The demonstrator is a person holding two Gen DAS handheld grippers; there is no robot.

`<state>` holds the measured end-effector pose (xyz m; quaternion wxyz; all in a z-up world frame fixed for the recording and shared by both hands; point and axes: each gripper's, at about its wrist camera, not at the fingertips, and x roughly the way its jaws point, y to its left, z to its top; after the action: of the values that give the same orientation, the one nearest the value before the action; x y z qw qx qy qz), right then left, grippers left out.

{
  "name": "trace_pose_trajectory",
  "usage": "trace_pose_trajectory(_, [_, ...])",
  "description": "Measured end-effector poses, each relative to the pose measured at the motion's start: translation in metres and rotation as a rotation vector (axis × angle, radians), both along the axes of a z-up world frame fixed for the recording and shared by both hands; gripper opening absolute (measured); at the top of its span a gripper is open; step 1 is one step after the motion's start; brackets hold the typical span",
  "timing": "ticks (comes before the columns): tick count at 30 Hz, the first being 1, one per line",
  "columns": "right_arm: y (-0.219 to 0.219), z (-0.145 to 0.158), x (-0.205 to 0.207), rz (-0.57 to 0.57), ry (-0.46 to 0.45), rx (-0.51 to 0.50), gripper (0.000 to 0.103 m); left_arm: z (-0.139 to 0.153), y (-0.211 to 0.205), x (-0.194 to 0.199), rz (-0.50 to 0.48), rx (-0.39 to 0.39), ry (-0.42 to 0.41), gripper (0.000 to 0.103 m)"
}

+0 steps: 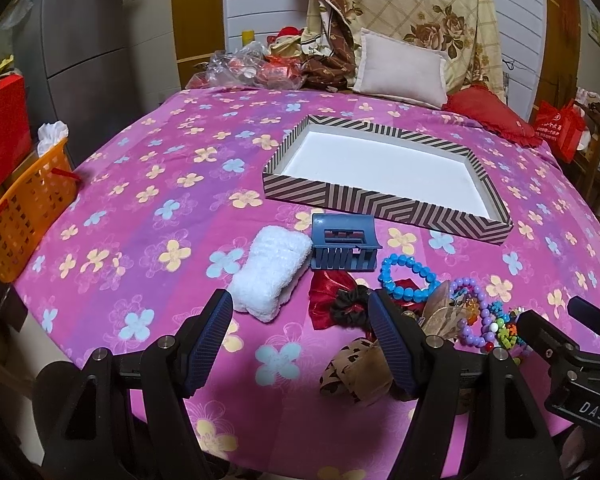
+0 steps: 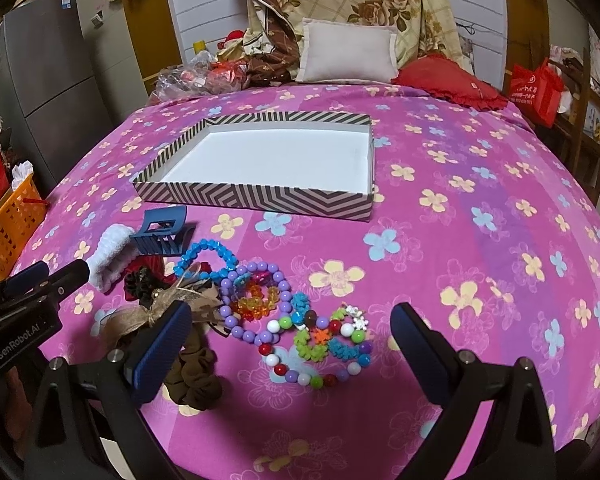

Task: Organize jewelry

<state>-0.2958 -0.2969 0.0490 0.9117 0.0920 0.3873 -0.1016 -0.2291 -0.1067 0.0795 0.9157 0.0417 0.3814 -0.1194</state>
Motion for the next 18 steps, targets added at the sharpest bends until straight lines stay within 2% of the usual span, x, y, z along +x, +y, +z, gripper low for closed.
trace_pose_trajectory(18, [0.0053,-0.0044,0.0089,0.020,0.014,0.002,0.101,-0.0047,0.0043,0.0070,0.006,0.001,0.018,0.066])
